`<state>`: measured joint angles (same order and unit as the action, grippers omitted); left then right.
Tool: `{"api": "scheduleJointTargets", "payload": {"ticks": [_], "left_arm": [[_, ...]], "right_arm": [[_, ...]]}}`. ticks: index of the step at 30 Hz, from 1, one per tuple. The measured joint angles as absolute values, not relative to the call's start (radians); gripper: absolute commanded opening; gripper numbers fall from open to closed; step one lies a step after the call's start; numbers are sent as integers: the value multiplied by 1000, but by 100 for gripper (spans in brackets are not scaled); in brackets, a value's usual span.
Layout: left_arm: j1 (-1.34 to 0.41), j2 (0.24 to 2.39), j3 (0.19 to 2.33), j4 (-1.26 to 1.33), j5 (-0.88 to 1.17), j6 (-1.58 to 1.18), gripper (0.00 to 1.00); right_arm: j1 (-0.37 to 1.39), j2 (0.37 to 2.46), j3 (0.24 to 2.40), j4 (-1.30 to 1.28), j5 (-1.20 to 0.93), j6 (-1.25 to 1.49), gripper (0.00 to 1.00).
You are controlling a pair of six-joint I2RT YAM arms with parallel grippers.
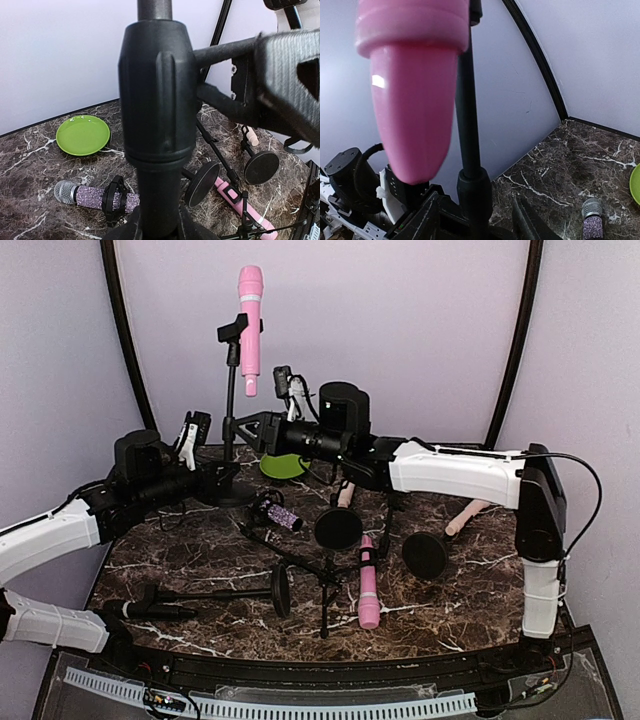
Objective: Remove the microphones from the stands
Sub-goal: Unscrew the knob on the stand of the microphone stand.
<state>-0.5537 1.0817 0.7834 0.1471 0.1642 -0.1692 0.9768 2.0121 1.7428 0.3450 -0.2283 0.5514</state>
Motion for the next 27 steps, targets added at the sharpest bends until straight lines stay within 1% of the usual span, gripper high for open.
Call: {"api": "scheduleJointTargets", "payload": {"ticks": [9,15,27], "left_arm": [[-554,1090,784,147,182,-170,0],[-554,1100,785,147,195,-170,0],[-554,1101,785,147,203,-181,0]], "right_arm": [[984,2066,1806,305,-228,551,51],[984,2083,1837,297,-229,548,42],[984,2102,1855,298,-238,543,34]]}}
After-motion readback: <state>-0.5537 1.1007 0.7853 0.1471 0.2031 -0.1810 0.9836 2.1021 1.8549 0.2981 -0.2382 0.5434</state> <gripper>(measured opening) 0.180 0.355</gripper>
